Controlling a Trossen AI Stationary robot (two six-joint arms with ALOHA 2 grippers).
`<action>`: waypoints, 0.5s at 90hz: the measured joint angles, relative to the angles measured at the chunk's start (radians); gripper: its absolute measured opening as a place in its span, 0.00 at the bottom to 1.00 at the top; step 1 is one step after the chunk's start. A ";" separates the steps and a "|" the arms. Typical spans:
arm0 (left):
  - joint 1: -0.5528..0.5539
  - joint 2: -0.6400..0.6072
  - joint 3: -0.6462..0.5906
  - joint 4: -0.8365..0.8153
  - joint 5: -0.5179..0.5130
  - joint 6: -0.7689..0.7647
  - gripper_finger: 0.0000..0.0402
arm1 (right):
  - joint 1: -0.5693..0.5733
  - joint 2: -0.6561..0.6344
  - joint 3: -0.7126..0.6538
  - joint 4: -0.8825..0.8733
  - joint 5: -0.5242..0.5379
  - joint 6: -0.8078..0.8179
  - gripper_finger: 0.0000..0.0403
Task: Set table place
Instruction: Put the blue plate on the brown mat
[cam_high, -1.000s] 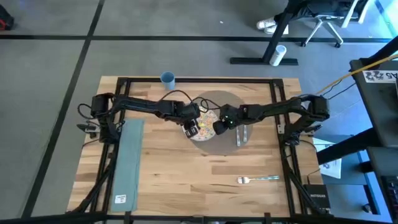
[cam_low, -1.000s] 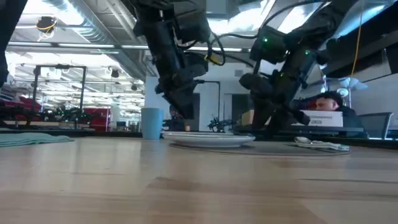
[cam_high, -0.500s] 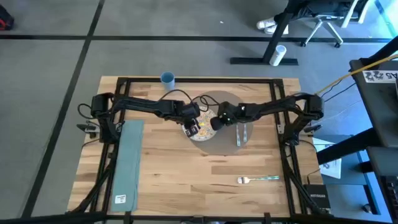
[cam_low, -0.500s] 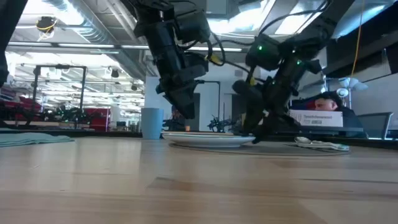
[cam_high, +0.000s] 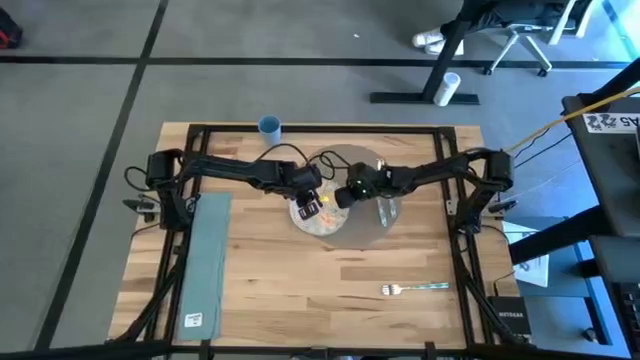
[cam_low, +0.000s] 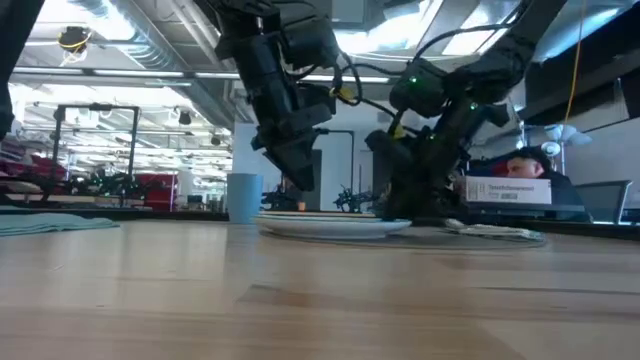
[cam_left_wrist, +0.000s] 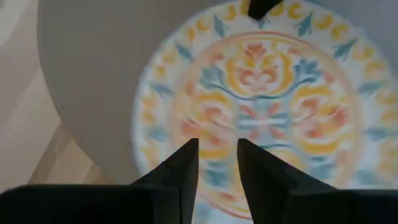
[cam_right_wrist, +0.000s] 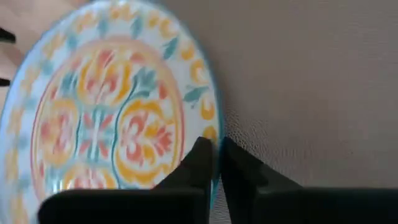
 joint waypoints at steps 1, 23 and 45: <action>0.000 0.000 0.000 0.002 0.000 0.000 0.24 | 0.000 0.000 0.000 0.002 0.000 0.000 0.03; -0.004 0.000 0.000 0.008 0.000 0.000 0.24 | 0.000 -0.028 -0.005 0.015 0.005 0.000 0.00; -0.005 0.000 0.000 0.009 0.000 0.000 0.24 | 0.000 -0.081 -0.005 0.016 0.022 -0.004 0.00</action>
